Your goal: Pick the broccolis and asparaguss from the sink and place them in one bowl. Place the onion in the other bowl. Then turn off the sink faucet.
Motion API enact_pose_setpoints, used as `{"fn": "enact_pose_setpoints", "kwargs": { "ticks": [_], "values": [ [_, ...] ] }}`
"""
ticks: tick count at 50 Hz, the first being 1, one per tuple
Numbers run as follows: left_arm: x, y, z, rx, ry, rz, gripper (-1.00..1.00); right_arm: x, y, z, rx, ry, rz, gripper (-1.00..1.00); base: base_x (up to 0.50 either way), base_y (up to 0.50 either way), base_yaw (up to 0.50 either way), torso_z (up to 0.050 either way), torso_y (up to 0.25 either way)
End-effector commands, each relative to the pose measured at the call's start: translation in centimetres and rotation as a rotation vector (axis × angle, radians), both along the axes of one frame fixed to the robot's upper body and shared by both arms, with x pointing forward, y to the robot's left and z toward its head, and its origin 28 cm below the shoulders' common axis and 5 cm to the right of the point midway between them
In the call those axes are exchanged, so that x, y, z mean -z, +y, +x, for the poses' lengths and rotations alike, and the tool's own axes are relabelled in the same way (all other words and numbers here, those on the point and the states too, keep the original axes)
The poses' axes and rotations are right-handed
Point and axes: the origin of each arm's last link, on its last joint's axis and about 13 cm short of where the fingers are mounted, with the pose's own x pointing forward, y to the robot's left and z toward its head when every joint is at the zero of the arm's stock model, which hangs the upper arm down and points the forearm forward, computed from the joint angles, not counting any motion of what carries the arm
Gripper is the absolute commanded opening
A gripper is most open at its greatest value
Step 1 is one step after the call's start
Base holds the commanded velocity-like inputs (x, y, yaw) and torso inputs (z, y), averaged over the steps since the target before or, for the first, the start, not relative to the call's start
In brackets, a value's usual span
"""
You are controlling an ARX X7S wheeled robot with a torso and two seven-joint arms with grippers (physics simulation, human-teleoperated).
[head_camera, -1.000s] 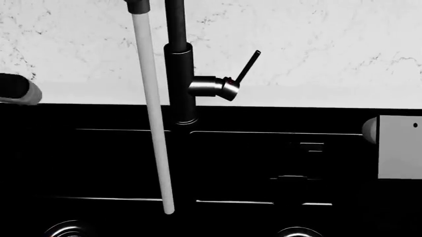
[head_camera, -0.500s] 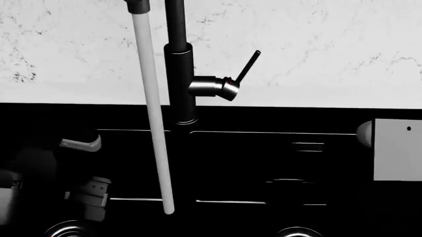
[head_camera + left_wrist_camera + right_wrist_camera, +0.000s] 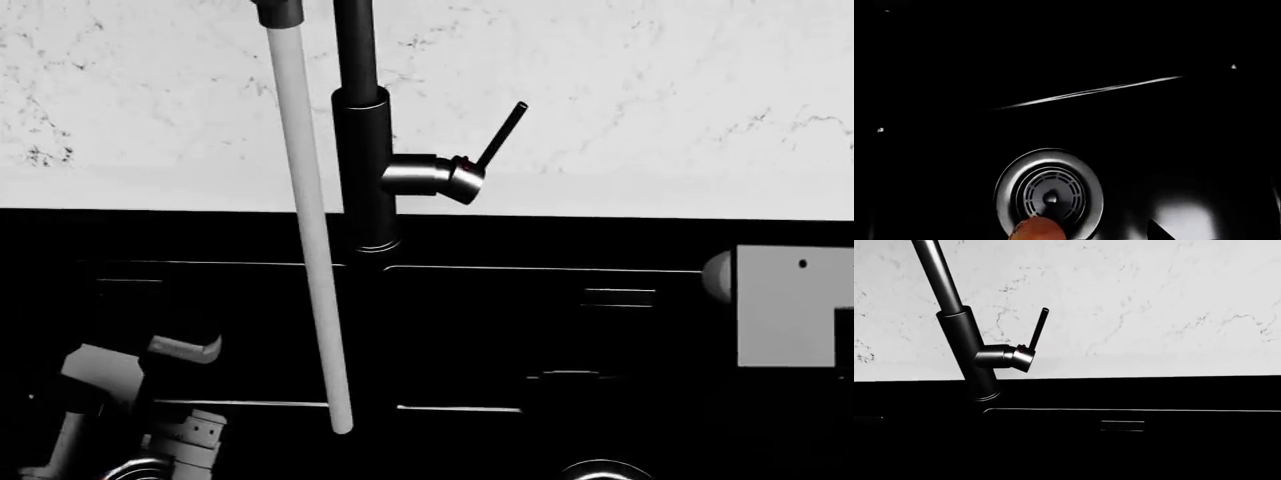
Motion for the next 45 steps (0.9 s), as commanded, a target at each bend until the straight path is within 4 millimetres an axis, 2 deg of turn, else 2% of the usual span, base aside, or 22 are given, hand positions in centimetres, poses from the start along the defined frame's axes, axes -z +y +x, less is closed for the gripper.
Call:
{"fn": "enact_pose_setpoints", "kwargs": {
  "ticks": [1, 14, 16, 17, 23, 27, 32, 45],
  "values": [
    [1.2, 0.8, 1.0, 0.005, 0.001, 0.043, 1.0, 0.4, 0.1, 0.0, -0.01, 0.01, 0.008, 1.0, 0.0, 0.0, 0.0, 0.0, 0.0],
    [3.8, 2.4, 1.1, -0.012, 0.034, 0.035, 1.0, 0.1, 0.2, -0.1, -0.026, 0.007, 0.0, 1.0, 0.0, 0.0, 0.0, 0.0, 0.0],
    [4.7, 2.7, 0.6, -0.028, 0.045, 0.003, 1.0, 0.1, 0.2, -0.1, -0.027, 0.004, 0.004, 1.0, 0.0, 0.0, 0.0, 0.0, 0.0],
    [4.9, 2.9, 0.8, -0.013, -0.004, -0.048, 1.0, 0.1, 0.2, -0.1, -0.03, 0.006, 0.002, 1.0, 0.0, 0.0, 0.0, 0.0, 0.0],
    [5.7, 3.6, -0.1, -0.068, 0.046, -0.015, 1.0, 0.3, 0.3, -0.1, -0.033, 0.005, 0.004, 1.0, 0.0, 0.0, 0.0, 0.0, 0.0],
    [6.1, 3.6, -0.3, -0.014, 0.06, -0.041, 1.0, 0.4, 0.3, 0.0, -0.031, 0.005, 0.006, 1.0, 0.0, 0.0, 0.0, 0.0, 0.0],
    [6.8, 3.8, -1.1, -0.048, 0.126, 0.038, 1.0, 0.7, 0.2, -0.2, -0.029, 0.006, 0.009, 1.0, 0.0, 0.0, 0.0, 0.0, 0.0],
    [7.4, 4.3, -1.3, -0.034, 0.101, 0.05, 1.0, 1.1, 0.1, -0.3, -0.025, 0.01, 0.012, 1.0, 0.0, 0.0, 0.0, 0.0, -0.008]
  ]
}}
